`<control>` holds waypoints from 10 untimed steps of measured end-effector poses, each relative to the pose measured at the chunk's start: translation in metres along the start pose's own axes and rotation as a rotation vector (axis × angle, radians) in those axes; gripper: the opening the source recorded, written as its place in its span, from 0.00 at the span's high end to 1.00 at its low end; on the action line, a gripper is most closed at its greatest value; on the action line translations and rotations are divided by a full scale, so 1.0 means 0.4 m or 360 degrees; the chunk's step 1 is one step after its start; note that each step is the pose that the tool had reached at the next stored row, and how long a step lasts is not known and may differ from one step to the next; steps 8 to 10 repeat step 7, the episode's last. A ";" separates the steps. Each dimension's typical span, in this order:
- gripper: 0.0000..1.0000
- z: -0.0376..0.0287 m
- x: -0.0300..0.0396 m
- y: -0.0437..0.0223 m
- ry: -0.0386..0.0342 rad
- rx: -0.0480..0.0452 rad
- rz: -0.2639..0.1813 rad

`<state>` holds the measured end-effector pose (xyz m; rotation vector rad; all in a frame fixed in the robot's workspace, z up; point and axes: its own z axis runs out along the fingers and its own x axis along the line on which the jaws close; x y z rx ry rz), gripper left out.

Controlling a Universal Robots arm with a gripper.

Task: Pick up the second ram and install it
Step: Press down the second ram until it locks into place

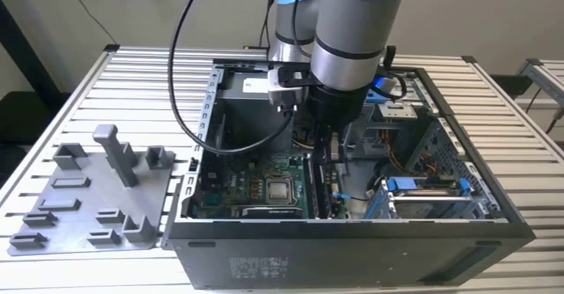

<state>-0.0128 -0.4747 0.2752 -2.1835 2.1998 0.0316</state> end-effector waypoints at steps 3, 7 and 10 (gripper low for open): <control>0.89 0.000 0.000 0.000 0.0000 0.0000 0.0000; 0.89 -0.001 0.000 0.000 0.0000 0.0000 0.0000; 0.89 -0.001 0.000 0.000 0.0000 0.0000 0.0000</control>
